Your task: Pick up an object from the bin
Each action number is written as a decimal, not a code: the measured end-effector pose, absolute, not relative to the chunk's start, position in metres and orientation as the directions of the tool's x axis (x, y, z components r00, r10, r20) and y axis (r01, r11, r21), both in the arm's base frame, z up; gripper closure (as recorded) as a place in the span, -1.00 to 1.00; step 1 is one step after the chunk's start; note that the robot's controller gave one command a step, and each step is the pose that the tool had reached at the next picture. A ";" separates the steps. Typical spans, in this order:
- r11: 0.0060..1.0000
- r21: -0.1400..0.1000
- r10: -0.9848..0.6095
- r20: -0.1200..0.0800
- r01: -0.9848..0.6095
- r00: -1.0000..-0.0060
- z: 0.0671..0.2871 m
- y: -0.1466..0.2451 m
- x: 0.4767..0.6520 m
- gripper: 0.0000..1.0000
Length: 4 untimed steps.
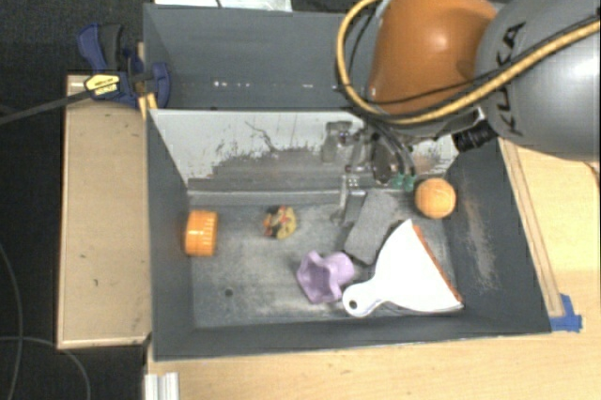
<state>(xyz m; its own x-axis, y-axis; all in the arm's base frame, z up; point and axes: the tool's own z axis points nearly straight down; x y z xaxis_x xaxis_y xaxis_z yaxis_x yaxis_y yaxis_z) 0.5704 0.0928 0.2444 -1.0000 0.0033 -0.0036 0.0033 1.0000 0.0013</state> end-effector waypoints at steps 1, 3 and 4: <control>1.000 0.001 0.004 -0.004 0.004 -1.000 0.244 0.093 0.570 -1.00; 0.995 -0.001 -0.104 -0.006 -0.104 -0.995 0.136 0.057 0.546 -1.00; 0.962 0.003 -0.274 -0.003 -0.274 -0.962 0.112 0.023 0.553 -1.00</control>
Offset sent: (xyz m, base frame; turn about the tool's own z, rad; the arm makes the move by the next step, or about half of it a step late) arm 0.0200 -0.1051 -0.1086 -0.1724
